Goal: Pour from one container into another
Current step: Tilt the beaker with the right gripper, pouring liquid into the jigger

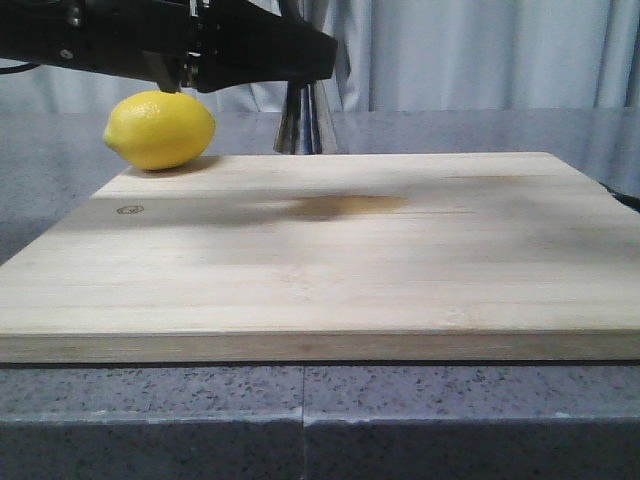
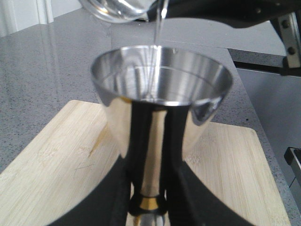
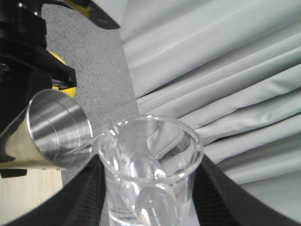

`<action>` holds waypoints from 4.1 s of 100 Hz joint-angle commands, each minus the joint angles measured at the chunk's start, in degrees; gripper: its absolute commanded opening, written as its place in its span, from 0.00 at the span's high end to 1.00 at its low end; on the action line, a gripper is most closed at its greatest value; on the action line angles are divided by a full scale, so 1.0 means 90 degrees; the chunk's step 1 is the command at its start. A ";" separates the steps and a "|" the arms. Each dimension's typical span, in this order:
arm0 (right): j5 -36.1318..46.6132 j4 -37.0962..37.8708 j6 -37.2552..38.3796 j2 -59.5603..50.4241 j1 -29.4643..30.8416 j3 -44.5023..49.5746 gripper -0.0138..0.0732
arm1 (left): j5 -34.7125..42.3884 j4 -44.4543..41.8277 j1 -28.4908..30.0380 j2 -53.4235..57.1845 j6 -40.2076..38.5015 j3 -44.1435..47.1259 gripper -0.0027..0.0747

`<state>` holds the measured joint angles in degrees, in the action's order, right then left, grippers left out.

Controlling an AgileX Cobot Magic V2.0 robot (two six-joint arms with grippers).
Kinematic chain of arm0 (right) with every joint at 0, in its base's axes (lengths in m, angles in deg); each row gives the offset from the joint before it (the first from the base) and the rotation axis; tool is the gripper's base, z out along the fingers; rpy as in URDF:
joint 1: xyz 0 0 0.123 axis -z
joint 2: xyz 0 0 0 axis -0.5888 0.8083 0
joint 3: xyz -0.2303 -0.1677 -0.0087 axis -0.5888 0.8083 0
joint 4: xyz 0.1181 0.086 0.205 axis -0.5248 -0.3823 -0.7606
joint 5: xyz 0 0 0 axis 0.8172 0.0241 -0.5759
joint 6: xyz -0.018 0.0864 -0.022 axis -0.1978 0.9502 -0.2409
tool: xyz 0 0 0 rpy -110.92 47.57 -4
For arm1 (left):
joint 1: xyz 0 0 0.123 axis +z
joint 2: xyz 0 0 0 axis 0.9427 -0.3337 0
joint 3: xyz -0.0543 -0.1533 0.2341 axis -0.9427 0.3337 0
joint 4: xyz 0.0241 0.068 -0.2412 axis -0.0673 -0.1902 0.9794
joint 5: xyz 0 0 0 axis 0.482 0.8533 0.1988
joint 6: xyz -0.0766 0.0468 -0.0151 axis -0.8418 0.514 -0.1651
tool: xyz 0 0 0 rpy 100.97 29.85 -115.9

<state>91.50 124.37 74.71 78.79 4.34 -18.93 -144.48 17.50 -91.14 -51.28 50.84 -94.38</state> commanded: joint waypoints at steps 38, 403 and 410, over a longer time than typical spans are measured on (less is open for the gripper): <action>0.0222 0.0141 -0.0032 -0.0211 0.0000 -0.0239 0.58 | -0.0673 0.0433 -0.0036 0.0336 -0.0055 -0.0174 0.87; -0.0087 0.2348 -0.0032 -0.0211 -0.0135 -0.0239 0.58 | -0.0673 0.0421 -0.0036 0.0336 -0.0055 -0.0174 0.87; -0.0087 0.2411 -0.0032 -0.0211 -0.0135 -0.0239 0.58 | -0.0673 0.0421 -0.0036 0.0336 -0.0055 -0.0174 0.87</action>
<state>90.95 145.37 74.61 78.79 3.12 -18.93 -144.48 17.38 -91.14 -51.28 50.81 -94.38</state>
